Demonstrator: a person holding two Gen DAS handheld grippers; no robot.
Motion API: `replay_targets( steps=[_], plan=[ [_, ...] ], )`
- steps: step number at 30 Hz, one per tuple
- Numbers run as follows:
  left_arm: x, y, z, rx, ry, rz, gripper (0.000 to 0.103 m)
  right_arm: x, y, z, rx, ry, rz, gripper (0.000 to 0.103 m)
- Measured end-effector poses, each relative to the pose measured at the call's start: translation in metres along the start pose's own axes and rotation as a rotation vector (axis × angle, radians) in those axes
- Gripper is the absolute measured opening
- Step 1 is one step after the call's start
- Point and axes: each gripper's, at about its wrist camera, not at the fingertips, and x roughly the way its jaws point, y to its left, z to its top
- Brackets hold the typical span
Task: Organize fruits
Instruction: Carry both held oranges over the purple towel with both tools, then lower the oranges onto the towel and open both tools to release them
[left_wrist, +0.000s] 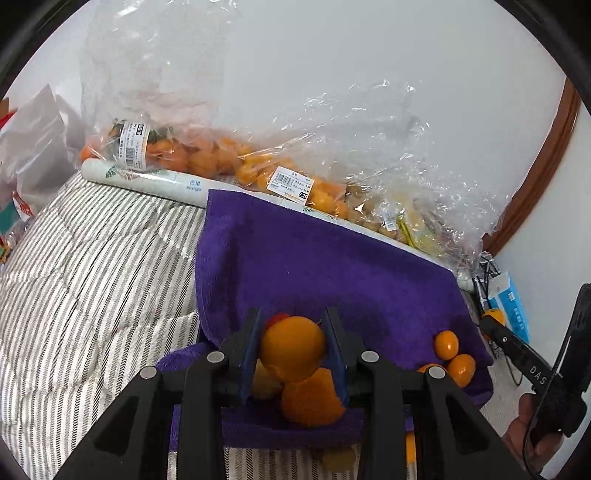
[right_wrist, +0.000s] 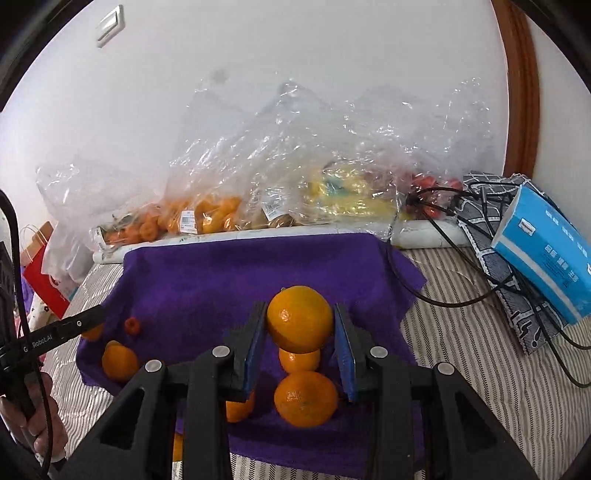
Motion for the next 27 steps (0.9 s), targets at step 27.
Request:
replay_targets(
  steps=[27],
  plan=[
    [0.009,-0.001,-0.004,0.01,0.028,0.005,0.032,0.031,0.033,-0.02,-0.106,0.08,0.019,0.035]
  ],
)
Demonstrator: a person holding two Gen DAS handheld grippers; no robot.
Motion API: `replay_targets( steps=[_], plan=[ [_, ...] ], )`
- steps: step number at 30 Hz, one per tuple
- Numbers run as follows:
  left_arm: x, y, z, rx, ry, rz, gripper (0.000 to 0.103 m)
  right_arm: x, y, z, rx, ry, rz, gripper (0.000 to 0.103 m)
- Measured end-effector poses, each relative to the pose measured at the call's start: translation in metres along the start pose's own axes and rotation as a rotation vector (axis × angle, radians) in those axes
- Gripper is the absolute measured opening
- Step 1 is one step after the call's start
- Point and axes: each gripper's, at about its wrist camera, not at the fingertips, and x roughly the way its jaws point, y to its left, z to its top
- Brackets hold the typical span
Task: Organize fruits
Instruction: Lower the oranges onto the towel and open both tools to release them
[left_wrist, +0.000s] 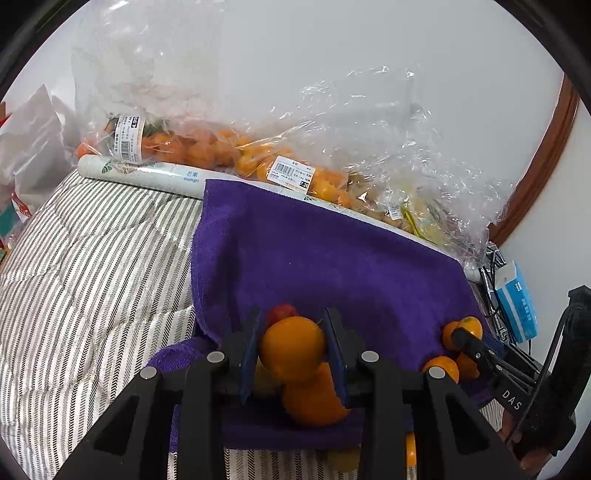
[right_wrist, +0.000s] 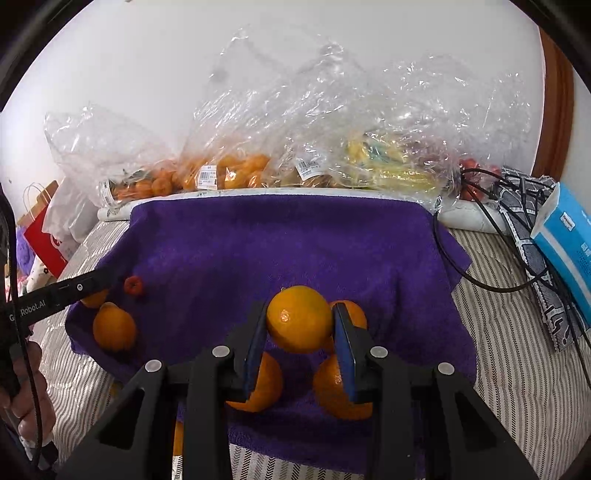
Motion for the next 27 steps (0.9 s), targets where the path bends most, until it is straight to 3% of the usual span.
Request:
replay_targets(
  steps=[27],
  plan=[
    [0.003,-0.0046,-0.0036,0.014,0.003,-0.036,0.032,-0.0033,-0.0001,-0.0018,-0.022,-0.028,-0.055,0.038]
  ],
)
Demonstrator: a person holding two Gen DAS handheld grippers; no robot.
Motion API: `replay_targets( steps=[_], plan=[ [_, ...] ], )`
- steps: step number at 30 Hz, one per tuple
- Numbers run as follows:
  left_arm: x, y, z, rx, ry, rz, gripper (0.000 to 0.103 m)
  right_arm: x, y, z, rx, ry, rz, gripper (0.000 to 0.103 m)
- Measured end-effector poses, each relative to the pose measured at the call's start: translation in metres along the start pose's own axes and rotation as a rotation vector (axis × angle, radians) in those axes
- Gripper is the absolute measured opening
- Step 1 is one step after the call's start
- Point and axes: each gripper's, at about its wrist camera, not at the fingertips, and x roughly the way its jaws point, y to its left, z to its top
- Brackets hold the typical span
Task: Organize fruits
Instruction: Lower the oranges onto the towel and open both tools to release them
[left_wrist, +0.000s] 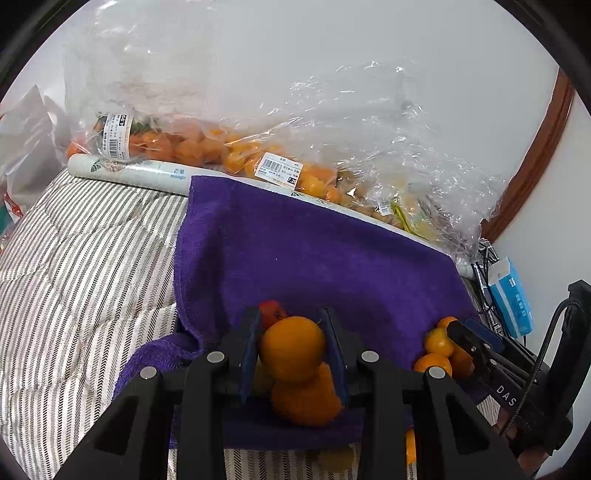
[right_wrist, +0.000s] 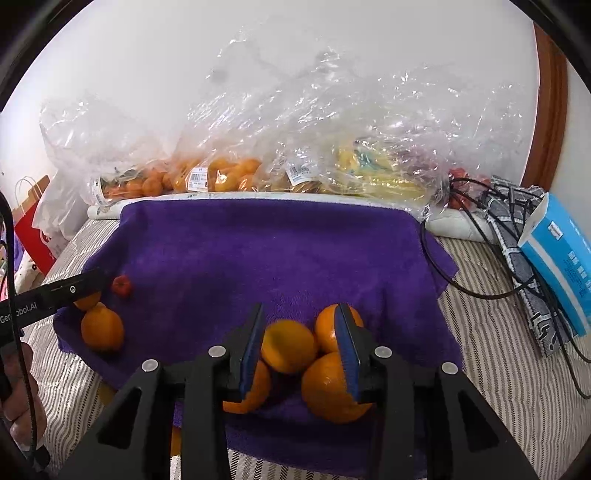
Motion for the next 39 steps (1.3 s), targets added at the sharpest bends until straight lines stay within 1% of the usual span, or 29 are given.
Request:
replay_targets(
  steps=[13,20,23,25,29,34,39],
  plan=[
    [0.009,-0.002,-0.002,0.001,0.029,0.002,0.031,-0.006,-0.004,0.001,0.024,-0.022,0.006,0.038],
    [0.007,-0.007,-0.003,0.026,0.014,-0.002,0.032,-0.007,-0.004,0.001,0.022,-0.022,0.004,0.038],
    [0.006,-0.009,-0.002,0.034,0.014,-0.005,0.035,-0.007,-0.004,0.001,0.023,-0.022,0.003,0.038],
    [0.005,-0.01,-0.002,0.036,0.013,-0.009,0.041,-0.007,-0.004,0.001,0.026,-0.021,0.001,0.038],
    [0.0,-0.013,-0.002,0.046,0.004,-0.011,0.042,-0.007,-0.003,0.001,0.025,-0.023,-0.006,0.039],
    [-0.007,-0.017,-0.002,0.064,-0.023,-0.014,0.044,-0.014,0.0,0.001,0.008,-0.049,-0.015,0.039],
    [-0.017,-0.025,-0.002,0.09,-0.044,-0.024,0.044,-0.03,0.001,0.004,0.029,-0.083,0.018,0.04]
  ],
)
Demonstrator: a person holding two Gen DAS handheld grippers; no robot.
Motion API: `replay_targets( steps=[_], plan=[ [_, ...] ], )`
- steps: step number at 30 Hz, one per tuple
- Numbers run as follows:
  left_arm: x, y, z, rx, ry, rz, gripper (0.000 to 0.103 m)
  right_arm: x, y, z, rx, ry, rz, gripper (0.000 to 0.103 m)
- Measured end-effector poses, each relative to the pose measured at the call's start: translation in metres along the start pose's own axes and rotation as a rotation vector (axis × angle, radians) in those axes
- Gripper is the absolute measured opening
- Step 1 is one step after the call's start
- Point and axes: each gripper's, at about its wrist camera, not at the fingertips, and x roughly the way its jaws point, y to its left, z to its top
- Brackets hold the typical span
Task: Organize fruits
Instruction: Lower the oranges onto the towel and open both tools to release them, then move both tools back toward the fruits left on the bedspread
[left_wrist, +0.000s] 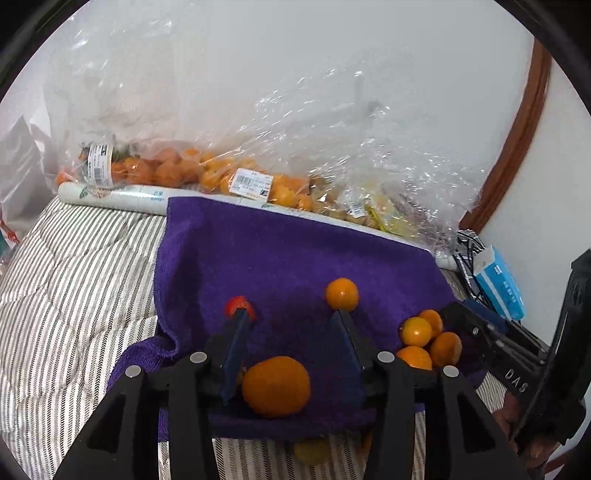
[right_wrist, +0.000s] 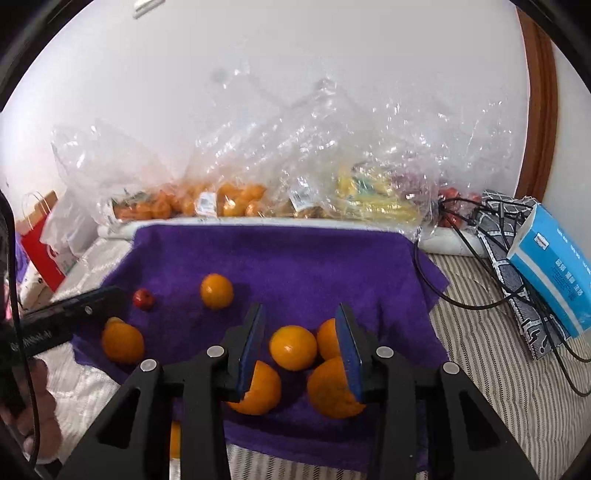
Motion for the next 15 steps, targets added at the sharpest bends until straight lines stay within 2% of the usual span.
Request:
replay_targets(
  steps=[5,8,12,15],
  plan=[
    [-0.011,-0.009,0.003,0.056,-0.041,0.067,0.044,-0.021,0.002,0.008,0.029,-0.027,0.0,0.04],
    [-0.023,-0.011,0.007,0.063,-0.059,0.06,0.044,-0.039,0.005,0.009,0.019,-0.051,-0.023,0.04],
    [-0.04,-0.01,0.009,0.056,-0.067,0.057,0.046,-0.058,0.01,0.007,-0.013,-0.036,-0.051,0.04],
    [-0.055,-0.006,0.005,0.057,-0.055,0.015,0.046,-0.065,0.014,0.001,-0.014,-0.015,-0.04,0.04]
  ],
)
